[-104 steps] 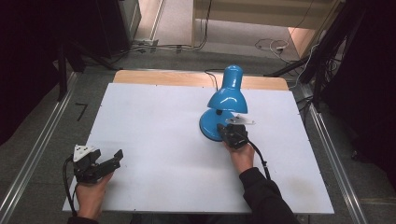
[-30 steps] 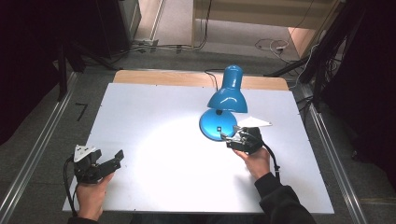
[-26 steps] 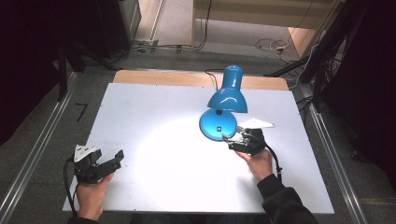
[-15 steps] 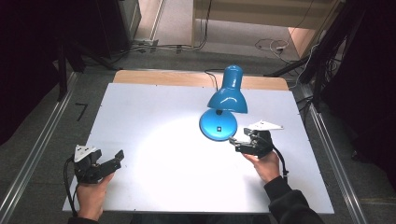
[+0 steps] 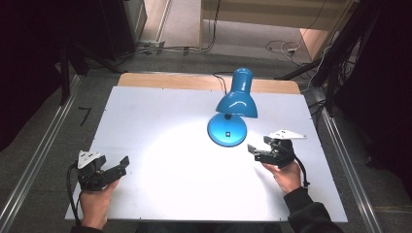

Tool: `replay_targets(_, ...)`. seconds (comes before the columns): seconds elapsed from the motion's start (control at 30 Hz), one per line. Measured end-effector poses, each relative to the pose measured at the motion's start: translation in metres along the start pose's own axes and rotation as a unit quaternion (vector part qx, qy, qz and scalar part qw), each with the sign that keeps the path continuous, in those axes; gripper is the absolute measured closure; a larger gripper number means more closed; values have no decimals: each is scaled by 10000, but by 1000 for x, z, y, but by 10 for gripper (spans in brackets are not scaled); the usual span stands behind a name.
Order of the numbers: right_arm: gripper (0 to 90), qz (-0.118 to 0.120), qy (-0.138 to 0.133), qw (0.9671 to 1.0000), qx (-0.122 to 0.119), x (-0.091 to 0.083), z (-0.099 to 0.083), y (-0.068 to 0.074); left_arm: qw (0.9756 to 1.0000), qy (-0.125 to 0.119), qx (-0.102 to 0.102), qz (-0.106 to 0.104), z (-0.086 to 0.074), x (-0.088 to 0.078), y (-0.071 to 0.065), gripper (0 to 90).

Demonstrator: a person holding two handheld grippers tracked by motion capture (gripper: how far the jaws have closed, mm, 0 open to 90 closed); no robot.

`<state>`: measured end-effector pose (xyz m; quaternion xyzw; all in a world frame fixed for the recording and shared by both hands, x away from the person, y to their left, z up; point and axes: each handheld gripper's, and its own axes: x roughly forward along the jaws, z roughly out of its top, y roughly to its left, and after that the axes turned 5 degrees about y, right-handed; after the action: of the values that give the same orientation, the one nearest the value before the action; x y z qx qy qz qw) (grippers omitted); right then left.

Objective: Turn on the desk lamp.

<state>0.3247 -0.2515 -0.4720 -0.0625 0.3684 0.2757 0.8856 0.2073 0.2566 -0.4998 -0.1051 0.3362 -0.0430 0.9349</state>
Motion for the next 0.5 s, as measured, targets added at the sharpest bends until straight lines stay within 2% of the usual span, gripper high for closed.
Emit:
replay_targets(0.27,206,-124,2,9999,-13,-7,-8,-8,10000,7,-1,0,0,0,-1,165)
replay_targets(0.5,200,-161,-4,9998,81,-15,-15,-17,10000,2,-7,1,0,0,0,166)
